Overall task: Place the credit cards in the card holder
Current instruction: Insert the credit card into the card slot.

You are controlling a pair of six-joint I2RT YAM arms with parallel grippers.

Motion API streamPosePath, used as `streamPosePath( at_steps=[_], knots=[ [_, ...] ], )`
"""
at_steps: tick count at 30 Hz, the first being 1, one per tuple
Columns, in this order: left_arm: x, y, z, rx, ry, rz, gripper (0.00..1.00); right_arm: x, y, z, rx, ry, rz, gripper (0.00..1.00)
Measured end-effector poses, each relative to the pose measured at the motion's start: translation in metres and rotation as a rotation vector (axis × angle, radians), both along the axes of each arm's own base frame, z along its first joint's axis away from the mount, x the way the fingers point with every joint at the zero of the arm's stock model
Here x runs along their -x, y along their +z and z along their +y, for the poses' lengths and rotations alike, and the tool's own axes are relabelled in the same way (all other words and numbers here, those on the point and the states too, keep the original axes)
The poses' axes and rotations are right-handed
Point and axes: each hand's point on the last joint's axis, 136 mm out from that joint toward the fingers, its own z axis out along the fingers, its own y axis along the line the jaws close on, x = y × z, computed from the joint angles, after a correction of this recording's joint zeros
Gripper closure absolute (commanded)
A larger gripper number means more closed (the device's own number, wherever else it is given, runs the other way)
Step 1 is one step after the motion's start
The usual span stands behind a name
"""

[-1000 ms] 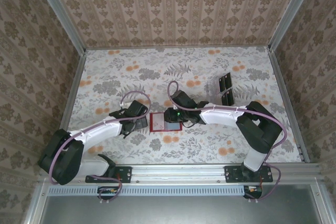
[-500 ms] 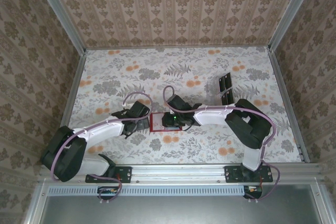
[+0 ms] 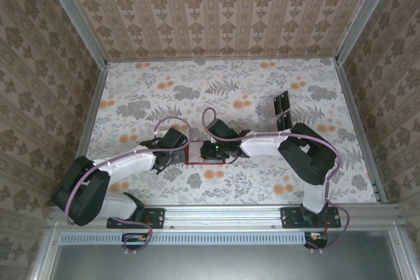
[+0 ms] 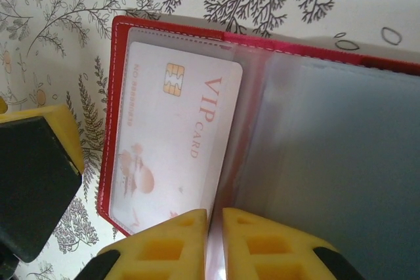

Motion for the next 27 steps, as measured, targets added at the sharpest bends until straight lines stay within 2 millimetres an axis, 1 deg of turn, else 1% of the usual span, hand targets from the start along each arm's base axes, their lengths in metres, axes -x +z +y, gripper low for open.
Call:
streamPosePath(
  at_steps=[10, 17, 21, 23, 27],
  knots=[
    [0.002, -0.003, -0.001, 0.007, -0.002, 0.003, 0.0, -0.001, 0.007, 0.008, -0.021, 0.013, -0.01, 0.85],
    [0.003, -0.005, 0.0, 0.008, -0.002, 0.003, 0.0, 0.001, 0.004, 0.013, -0.027, 0.028, 0.005, 0.84],
    [0.003, -0.005, 0.0, 0.008, -0.002, 0.003, 0.0, 0.001, 0.005, 0.016, -0.033, 0.032, 0.006, 0.81],
    [0.003, -0.003, 0.0, 0.012, -0.002, -0.002, 0.0, 0.001, 0.005, 0.017, -0.035, 0.033, 0.008, 0.78],
    [-0.001, 0.011, -0.002, 0.049, 0.001, -0.047, 0.0, 0.001, 0.009, 0.017, -0.041, 0.026, 0.006, 0.76]
  ],
)
